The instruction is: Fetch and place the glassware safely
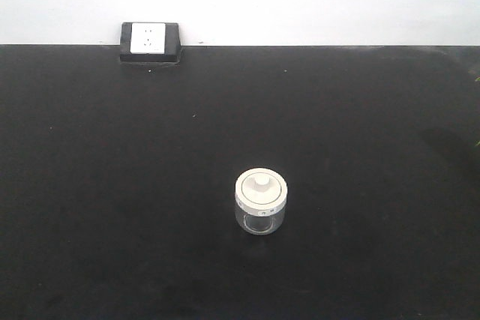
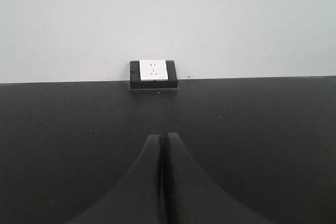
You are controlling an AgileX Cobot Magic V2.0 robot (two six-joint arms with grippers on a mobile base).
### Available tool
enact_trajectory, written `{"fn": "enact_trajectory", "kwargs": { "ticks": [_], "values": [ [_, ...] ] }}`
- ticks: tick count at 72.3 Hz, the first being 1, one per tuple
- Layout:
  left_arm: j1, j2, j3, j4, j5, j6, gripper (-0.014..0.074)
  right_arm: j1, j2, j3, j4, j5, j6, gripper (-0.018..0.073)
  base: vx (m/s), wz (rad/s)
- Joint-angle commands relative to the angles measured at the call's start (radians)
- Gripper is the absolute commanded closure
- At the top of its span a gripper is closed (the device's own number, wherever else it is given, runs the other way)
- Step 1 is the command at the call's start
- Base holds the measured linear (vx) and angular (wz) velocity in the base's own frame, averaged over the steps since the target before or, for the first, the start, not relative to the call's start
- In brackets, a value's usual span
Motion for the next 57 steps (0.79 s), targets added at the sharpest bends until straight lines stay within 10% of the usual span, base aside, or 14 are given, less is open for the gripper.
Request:
{"fn": "enact_trajectory", "kwargs": {
  "ticks": [1,57],
  "values": [
    [-0.004,-0.017,0.031,-0.002,-0.072,-0.010,0.0603,-0.005,-0.006,0.018,-0.005,-0.081,-0.004,0.0567,0.00,0.00],
    [-0.004,-0.017,0.031,-0.002,-0.072,-0.010,0.0603,-0.010,-0.006,0.018,-0.005,-0.080,-0.004,0.0567,0.00,0.00]
  ]
}}
